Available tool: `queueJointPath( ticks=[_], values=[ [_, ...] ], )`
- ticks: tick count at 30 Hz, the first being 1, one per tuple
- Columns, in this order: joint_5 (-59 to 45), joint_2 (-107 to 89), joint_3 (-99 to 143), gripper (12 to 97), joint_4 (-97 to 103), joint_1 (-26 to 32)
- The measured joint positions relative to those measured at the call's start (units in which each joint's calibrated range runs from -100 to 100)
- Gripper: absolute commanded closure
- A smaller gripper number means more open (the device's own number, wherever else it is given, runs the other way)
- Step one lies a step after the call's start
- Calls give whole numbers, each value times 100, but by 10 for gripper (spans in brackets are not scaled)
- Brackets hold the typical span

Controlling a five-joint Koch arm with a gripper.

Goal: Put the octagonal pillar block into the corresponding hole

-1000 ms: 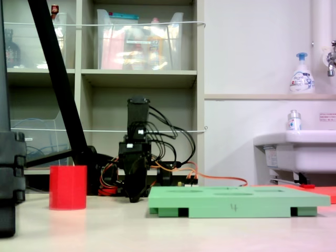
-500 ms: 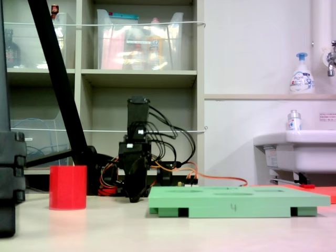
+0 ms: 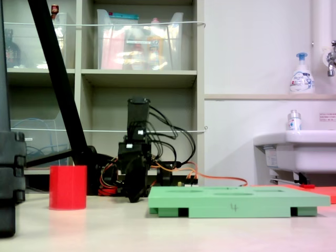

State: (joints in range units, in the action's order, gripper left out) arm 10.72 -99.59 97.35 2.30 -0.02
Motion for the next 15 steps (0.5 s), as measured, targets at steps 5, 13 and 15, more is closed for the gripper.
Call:
queueJointPath(
  ticks=[5,13,15],
  values=[
    [1509,0,157,634,284,-274],
    [2672,0,-1382,648,-2506,-435],
    [2930,0,-1725,645,-3377,-391]
  ],
)
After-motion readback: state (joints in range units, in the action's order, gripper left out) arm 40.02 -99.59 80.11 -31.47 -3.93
